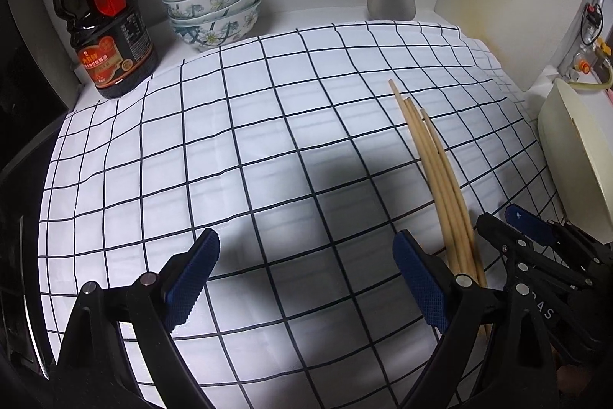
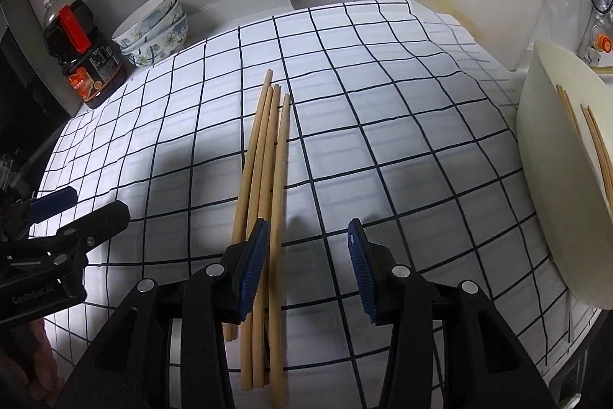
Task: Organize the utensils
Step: 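Grasp a chopstick from the bundle with the right tool while the left tool grasps another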
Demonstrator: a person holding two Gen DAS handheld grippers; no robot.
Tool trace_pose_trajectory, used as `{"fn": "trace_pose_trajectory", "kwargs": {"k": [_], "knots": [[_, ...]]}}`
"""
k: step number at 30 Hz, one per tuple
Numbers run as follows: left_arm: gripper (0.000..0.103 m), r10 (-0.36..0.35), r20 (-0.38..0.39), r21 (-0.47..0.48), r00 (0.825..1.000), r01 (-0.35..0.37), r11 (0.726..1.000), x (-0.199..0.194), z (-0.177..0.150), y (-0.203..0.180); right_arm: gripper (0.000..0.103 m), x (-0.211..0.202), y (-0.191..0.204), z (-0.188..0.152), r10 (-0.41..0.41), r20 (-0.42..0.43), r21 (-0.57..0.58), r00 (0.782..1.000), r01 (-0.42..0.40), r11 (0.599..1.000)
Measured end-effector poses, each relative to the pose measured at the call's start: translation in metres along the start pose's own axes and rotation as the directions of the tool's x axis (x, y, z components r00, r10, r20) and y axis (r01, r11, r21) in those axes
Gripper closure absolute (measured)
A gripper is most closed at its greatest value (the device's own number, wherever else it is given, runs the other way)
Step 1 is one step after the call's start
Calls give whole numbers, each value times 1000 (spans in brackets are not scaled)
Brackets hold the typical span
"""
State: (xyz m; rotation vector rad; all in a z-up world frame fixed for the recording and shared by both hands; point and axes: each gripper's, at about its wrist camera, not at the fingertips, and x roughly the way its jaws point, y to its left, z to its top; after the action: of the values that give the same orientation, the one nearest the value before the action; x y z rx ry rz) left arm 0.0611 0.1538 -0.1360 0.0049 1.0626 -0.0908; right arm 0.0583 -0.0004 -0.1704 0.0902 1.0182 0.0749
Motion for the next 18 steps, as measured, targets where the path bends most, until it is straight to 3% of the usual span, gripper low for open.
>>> {"fn": "trace_pose_trajectory", "kwargs": {"k": [18], "knots": [[13,-6,-8,-8,1000,6,1000,4,-1,-1,62,10,10,-6,-45,-11,-70,999,44,997]]}}
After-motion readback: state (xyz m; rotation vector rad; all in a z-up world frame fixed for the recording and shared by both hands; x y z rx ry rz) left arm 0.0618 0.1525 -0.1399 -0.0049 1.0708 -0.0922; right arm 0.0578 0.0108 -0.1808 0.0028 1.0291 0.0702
